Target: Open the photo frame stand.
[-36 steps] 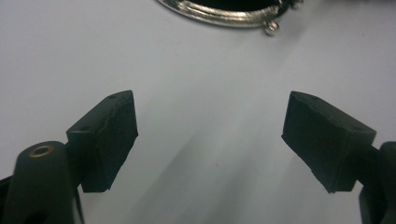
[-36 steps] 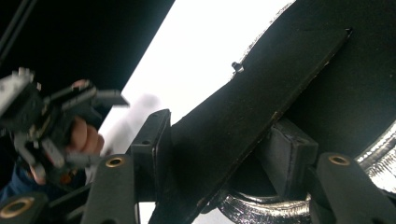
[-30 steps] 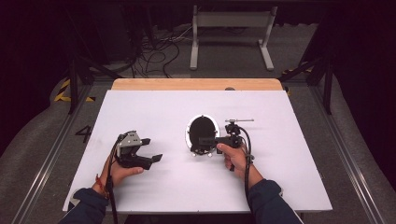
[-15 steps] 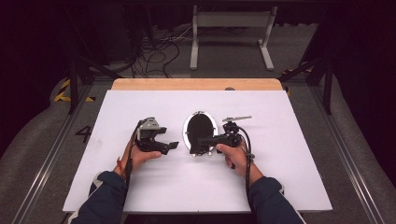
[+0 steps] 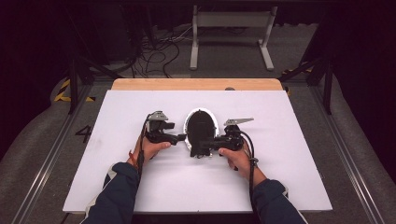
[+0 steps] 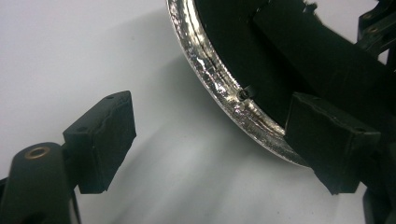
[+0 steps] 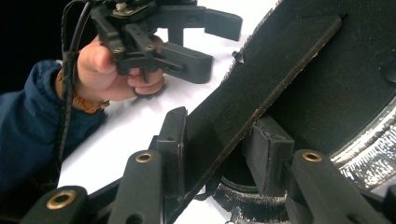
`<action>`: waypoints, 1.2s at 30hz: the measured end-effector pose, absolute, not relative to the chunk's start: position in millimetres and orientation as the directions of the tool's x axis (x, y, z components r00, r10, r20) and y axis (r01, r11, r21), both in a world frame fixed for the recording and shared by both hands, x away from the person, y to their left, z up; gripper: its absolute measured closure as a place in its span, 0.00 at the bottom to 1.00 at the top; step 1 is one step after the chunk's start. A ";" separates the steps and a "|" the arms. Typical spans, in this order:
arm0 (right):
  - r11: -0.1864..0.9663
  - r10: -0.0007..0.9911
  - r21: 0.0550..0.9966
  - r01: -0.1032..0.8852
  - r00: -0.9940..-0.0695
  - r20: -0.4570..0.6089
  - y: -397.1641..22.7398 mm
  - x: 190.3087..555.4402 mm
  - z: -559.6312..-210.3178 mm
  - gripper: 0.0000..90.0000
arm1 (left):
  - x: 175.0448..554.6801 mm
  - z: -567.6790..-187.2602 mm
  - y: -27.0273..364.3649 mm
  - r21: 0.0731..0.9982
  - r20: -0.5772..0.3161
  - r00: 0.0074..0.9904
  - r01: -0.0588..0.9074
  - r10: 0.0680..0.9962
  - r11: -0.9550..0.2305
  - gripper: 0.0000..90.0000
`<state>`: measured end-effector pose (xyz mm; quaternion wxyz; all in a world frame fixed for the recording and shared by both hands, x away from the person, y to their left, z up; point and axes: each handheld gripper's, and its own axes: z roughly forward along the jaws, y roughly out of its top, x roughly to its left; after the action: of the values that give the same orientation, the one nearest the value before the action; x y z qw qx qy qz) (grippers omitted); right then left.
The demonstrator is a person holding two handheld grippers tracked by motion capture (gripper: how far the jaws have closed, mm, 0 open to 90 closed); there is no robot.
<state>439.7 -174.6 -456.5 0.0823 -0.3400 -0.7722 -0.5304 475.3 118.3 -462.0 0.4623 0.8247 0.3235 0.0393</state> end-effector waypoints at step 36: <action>0.271 0.433 0.769 0.579 -0.787 0.440 -185.8 421.0 -450.8 0.84 | 453.8 -437.3 102.3 0.841 -0.209 0.905 0.360 0.370 -0.404 0.67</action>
<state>421.0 -185.8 -450.8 0.0710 -0.3186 -0.7939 -0.5130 453.8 102.3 -437.3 0.5005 0.8379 0.2178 0.0052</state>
